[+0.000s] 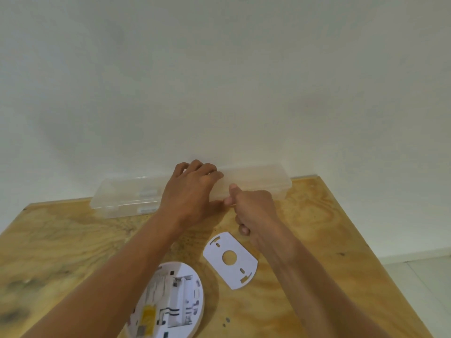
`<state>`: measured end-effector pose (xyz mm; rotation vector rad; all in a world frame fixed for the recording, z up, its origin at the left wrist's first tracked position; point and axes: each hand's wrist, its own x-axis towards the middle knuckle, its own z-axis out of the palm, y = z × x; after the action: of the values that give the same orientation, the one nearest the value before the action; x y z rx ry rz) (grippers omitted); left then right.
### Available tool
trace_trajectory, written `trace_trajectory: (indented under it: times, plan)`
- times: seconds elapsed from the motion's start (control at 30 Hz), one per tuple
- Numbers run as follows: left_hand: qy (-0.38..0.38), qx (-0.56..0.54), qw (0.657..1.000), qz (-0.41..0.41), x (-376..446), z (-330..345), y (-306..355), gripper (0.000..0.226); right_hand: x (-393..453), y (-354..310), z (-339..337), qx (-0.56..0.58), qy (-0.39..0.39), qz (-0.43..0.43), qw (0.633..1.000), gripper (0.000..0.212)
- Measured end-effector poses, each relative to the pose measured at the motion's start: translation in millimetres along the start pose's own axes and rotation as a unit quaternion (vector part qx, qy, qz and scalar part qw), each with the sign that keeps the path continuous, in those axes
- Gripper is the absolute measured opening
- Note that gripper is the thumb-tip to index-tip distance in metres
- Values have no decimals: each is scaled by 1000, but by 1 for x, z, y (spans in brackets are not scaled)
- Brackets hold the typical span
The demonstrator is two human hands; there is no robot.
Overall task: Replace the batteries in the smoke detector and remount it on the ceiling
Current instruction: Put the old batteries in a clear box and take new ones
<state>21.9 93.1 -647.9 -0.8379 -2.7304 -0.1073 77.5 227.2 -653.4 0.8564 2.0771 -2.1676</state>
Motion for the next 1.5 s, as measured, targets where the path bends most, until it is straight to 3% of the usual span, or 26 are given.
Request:
trace_trajectory:
  times: [0.13,0.27,0.4,0.5,0.67,0.8,0.87,1.03,1.23,1.4,1.5]
  plan:
    - [-8,-5,1000,-4,-2,-4,-1,85,-1,-6,0,6,-28,30,999,35]
    - [-1,22,1000,6,1,-2,-1,76,-1,-23,-5,-23,-43,-2,999,32]
    - [45,2,999,-5,-3,1,1,113,5,-56,-15,-82,-93,-65,990,16]
    - [119,34,992,-5,-7,4,1,126,15,-81,-22,-183,-100,-101,973,19]
    - [82,64,994,-32,-5,2,2,137,29,-101,-25,-382,-122,-110,909,13]
    - [74,74,994,-40,0,1,3,138,35,-93,-24,-490,-164,-147,843,26]
    - [71,76,994,-42,1,1,2,138,38,-86,-23,-549,-141,-182,803,29]
    - [59,82,994,-45,2,0,3,138,47,-74,-21,-611,-104,-218,754,23]
    - [55,90,993,-49,2,-2,5,140,58,-60,-23,-595,-59,-238,765,20]
    - [52,94,993,-53,1,-3,5,142,53,-48,-29,-556,3,-263,788,36]
    - [47,93,993,-57,1,-4,7,142,50,-46,-35,-527,23,-283,801,32]
